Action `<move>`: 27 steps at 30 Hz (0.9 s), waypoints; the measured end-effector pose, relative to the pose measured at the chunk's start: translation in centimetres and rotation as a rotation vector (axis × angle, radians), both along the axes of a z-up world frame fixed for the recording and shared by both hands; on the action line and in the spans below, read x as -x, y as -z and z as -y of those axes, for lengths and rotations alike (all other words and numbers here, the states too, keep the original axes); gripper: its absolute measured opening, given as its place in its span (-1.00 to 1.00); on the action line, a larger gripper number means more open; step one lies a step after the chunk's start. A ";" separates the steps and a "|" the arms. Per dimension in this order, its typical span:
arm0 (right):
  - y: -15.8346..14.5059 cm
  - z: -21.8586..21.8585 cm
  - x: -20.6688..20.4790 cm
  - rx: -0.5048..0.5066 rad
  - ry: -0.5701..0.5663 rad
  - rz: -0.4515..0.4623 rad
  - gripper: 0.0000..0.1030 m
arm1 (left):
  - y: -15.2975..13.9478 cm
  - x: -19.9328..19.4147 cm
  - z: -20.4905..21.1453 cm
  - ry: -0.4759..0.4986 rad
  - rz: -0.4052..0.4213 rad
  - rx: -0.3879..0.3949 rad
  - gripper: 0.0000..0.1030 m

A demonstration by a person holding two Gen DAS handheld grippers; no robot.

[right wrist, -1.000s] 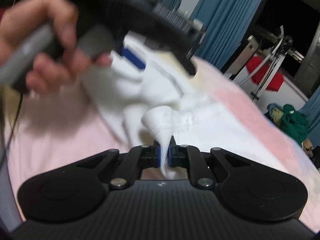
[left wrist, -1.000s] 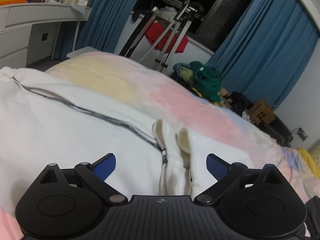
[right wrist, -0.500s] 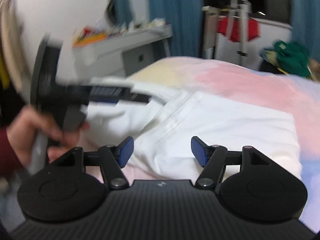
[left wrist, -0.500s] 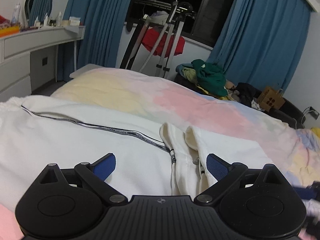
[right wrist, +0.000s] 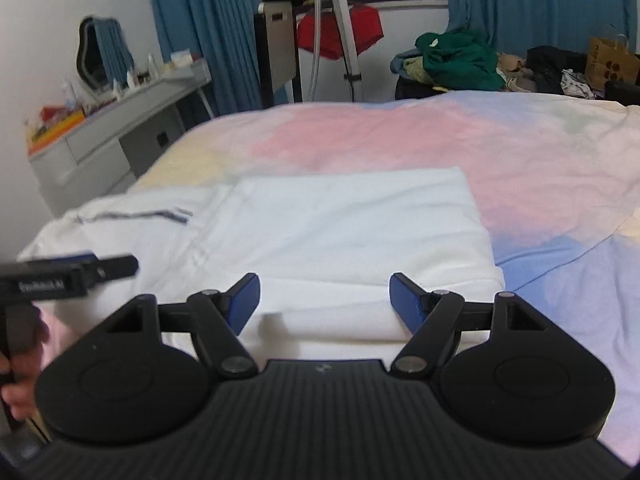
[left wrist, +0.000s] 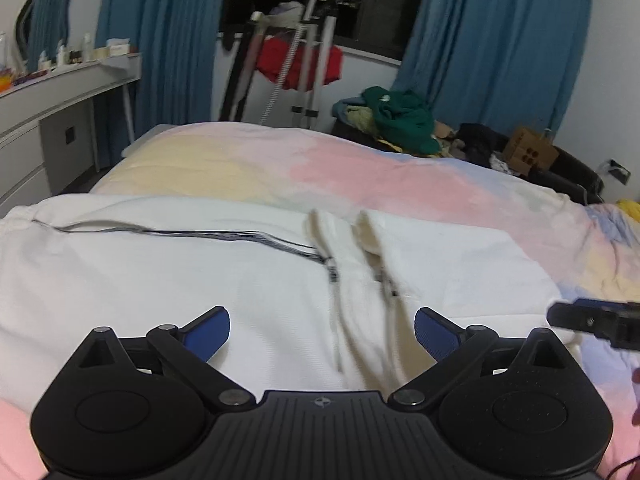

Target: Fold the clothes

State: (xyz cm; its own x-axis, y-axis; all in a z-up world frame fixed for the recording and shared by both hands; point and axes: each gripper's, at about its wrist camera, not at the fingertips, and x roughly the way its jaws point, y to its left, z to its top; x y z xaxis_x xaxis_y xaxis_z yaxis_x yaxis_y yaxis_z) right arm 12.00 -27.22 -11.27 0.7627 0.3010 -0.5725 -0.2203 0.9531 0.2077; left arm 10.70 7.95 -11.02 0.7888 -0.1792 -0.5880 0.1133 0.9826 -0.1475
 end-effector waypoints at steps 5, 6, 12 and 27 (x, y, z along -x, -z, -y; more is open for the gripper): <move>-0.5 1.5 0.6 -0.002 0.069 0.034 0.42 | 0.0 1.2 1.4 0.026 0.014 -0.042 0.97; -0.5 1.8 0.5 -0.002 0.083 0.036 0.42 | 0.1 1.3 1.5 0.028 0.010 -0.043 0.97; -0.5 2.7 0.0 -0.013 0.126 0.043 0.42 | -0.1 1.2 -1.4 -0.059 -0.024 -0.003 0.97; -0.2 3.9 0.1 -0.039 0.144 0.020 0.42 | 0.3 4.9 -18.3 -0.675 -0.231 0.377 0.97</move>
State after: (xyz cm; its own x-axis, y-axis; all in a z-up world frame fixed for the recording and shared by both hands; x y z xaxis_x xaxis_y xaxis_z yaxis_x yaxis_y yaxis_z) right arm 11.91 -31.17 -11.04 0.8108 0.2092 -0.5466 -0.0864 0.9665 0.2418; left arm 5.80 26.23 -11.31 0.6633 0.0736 -0.7447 -0.5608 0.7078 -0.4296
